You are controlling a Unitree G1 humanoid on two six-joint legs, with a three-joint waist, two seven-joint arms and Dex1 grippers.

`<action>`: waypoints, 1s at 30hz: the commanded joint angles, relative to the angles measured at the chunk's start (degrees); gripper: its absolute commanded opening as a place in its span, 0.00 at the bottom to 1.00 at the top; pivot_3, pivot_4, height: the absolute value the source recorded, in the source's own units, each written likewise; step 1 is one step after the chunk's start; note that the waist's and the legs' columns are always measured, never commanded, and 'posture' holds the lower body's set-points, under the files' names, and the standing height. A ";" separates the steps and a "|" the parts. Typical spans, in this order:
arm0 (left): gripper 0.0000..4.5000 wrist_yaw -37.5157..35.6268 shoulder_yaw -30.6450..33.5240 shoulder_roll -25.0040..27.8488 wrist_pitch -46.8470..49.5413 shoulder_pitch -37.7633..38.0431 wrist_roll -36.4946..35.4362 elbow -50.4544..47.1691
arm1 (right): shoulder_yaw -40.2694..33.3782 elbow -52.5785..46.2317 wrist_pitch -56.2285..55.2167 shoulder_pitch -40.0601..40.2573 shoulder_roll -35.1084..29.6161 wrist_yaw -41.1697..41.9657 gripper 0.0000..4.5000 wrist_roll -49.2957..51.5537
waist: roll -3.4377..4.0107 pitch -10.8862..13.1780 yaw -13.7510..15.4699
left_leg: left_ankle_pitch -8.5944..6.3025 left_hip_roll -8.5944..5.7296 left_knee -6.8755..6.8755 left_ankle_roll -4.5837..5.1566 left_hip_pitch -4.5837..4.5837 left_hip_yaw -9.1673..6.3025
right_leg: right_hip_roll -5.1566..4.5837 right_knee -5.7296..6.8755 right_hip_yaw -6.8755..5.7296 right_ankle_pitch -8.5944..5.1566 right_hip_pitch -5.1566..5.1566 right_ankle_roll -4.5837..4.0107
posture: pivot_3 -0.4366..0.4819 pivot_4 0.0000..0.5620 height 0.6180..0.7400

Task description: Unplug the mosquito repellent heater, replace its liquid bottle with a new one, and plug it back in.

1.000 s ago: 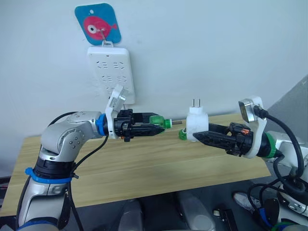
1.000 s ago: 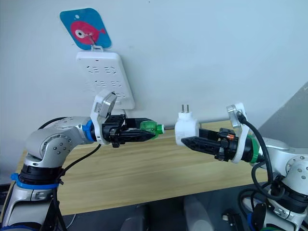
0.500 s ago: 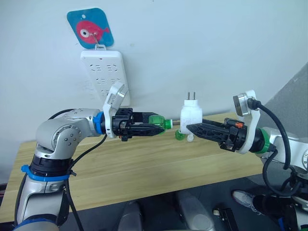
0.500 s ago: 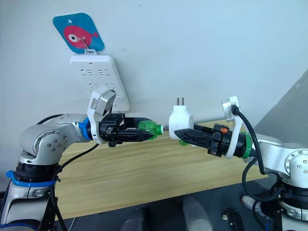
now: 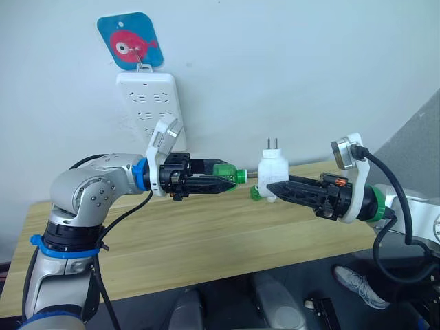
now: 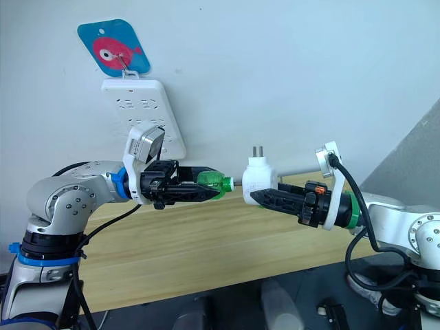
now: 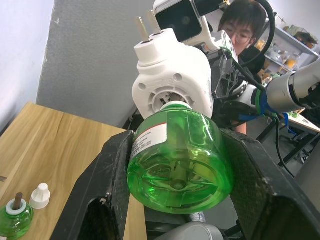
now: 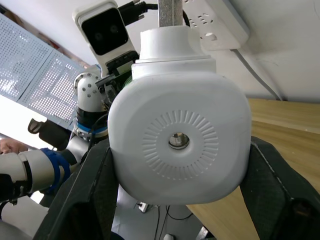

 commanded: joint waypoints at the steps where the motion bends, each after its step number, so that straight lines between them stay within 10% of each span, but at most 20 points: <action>1: 0.51 -2.04 -0.49 0.78 -1.19 -0.54 0.18 -1.65 | -0.01 -1.70 -0.94 -0.79 -1.22 2.47 0.65 1.31 | 0.00 0.00 0.00 | 0.00 0.00 0.00 0.00 0.01 0.00 | 0.00 0.01 0.00 0.00 0.01 0.01 | 0.24 0.26 0.97; 30: 0.51 -0.42 -1.15 -2.23 -2.50 0.12 0.77 -2.77 | 4.78 -1.73 -2.27 -3.87 -1.18 2.83 0.65 2.30 | -0.02 -0.52 0.07 | 0.00 -0.01 0.18 0.00 0.05 0.00 | 0.02 0.26 0.03 0.01 0.02 -0.02 | 0.25 0.24 0.97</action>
